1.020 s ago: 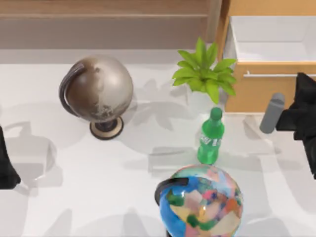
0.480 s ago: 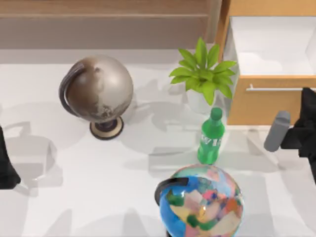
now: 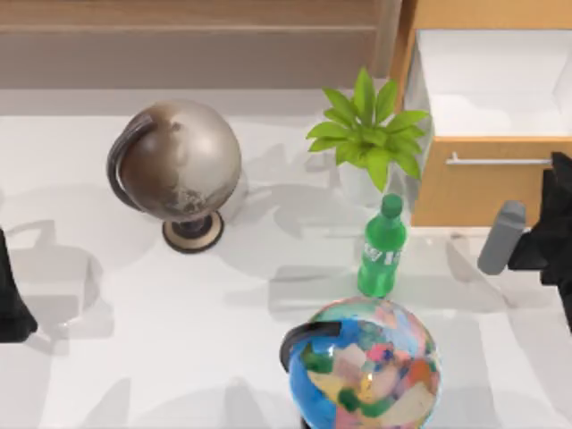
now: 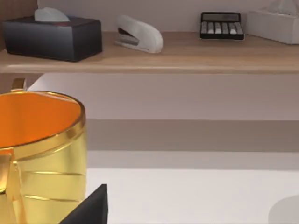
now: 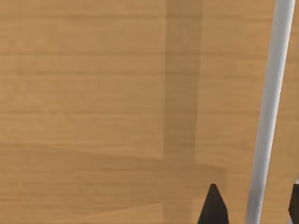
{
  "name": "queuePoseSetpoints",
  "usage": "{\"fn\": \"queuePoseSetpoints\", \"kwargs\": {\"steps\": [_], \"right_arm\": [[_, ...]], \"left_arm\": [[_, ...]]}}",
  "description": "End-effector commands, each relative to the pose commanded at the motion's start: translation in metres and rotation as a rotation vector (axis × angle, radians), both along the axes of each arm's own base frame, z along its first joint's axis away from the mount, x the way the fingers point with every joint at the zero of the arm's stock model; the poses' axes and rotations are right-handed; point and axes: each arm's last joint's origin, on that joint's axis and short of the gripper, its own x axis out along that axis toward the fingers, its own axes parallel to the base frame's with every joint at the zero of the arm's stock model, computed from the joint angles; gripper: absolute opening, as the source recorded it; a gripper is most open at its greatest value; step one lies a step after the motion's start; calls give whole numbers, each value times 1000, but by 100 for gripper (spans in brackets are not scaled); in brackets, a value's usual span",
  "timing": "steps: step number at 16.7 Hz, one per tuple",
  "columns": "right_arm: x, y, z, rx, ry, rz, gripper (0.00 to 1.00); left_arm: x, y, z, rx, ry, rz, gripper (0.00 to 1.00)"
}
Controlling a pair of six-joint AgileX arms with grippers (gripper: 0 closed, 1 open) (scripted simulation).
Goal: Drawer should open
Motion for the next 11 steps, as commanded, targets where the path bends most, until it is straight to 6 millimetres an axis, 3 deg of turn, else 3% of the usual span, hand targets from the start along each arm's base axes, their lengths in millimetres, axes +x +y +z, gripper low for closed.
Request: {"fn": "queuePoseSetpoints", "kwargs": {"steps": [5, 11], "right_arm": [[0, 0, 0, 0, 0, 0, 98], [0, 0, 0, 0, 0, 0, 100]], "left_arm": [[0, 0, 0, 0, 0, 0, 100], [0, 0, 0, 0, 0, 0, 100]]}}
